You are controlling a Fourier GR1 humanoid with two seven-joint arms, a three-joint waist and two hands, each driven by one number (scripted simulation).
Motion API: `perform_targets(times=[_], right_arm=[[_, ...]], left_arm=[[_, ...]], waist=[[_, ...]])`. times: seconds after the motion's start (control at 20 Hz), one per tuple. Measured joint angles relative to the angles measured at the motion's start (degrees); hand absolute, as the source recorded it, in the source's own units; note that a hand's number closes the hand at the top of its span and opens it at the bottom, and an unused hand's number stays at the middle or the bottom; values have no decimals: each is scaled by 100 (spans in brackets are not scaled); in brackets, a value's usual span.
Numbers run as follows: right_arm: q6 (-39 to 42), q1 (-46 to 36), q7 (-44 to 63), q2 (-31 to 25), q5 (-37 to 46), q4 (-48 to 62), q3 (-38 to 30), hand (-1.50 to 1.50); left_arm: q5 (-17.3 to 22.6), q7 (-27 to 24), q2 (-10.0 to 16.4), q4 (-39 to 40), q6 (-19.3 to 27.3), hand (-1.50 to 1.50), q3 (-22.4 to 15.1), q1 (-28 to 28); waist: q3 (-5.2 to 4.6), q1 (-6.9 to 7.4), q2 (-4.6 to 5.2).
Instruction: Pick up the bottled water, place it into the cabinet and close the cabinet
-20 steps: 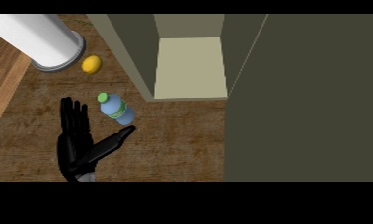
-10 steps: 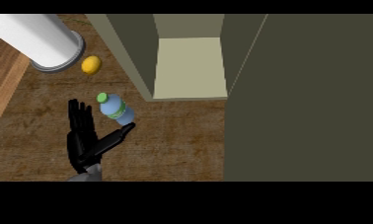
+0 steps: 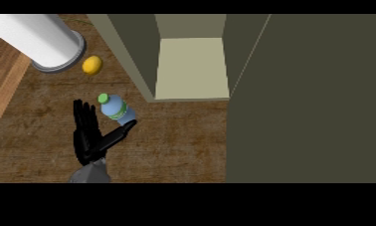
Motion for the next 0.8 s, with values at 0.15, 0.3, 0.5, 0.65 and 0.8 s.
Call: perform_targets(times=[0.15, 0.3, 0.5, 0.65, 0.8], right_arm=[[60, 137, -126, 16, 2, -1, -24, -150], [11, 104, -108, 17, 5, 9, -49, -150], [29, 97, -175, -31, 1, 24, -195, -150], [16, 124, -159, -53, -11, 14, -227, -150], [64, 139, -165, -102, -29, 35, -342, -150]], left_arm=[[179, -249, -13, 365, -348, -150, 138, -178], [327, -489, -2, 709, -811, -150, 270, -310], [468, -741, 3, 1135, -1261, -150, 420, -591], [584, -902, -6, 1391, -1423, 150, 451, -796], [642, -1045, -29, 1610, -1516, 150, 502, -1028]], waist=[[-2, -16, -1], [-2, 6, 5], [-1, 0, 7], [-1, 3, 8], [1, 3, 5]])
